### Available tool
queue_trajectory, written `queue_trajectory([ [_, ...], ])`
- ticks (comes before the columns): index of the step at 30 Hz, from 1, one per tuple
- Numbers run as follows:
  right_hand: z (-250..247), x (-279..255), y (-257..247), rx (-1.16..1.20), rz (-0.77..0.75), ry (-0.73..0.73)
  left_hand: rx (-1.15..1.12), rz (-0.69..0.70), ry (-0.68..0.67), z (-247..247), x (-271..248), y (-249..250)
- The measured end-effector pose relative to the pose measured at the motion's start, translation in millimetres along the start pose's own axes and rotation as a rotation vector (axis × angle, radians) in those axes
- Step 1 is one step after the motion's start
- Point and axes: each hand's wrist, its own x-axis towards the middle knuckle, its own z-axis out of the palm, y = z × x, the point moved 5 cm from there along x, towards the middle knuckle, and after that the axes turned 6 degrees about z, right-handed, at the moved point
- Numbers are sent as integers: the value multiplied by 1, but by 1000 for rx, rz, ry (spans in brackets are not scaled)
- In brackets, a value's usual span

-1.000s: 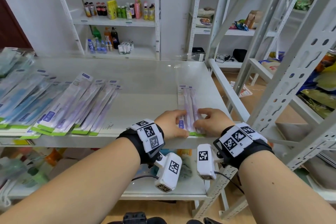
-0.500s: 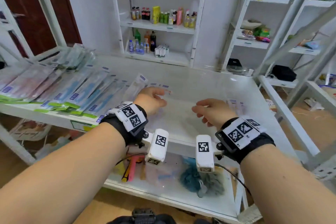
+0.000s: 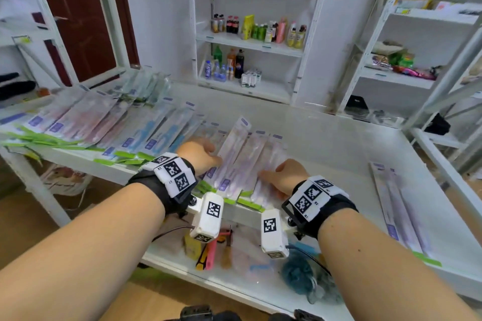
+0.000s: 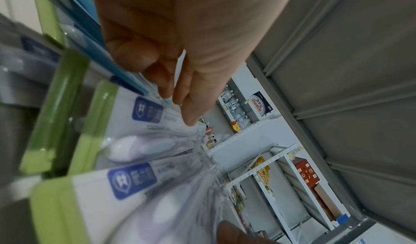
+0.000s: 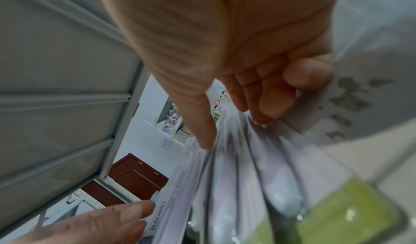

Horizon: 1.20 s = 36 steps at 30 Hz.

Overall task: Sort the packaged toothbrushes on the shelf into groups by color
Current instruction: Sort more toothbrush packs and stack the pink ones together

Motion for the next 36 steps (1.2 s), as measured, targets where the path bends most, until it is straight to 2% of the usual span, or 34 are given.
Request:
queue_trajectory([
  [6,3,5,-2,-5,36,10,101,36,-119,5,2,9],
  [18,3,6,-7,50,82,13,138,-3,-172,8,4,8],
  [28,-23,0,-1,129,34,94,-20,-45,-4,-5,6,12],
  [33,-56,-5,18,261,12,216,-184,52,127,-4,9,37],
  [36,-81,-11,41,338,66,298,-225,118,119,12,8,62],
])
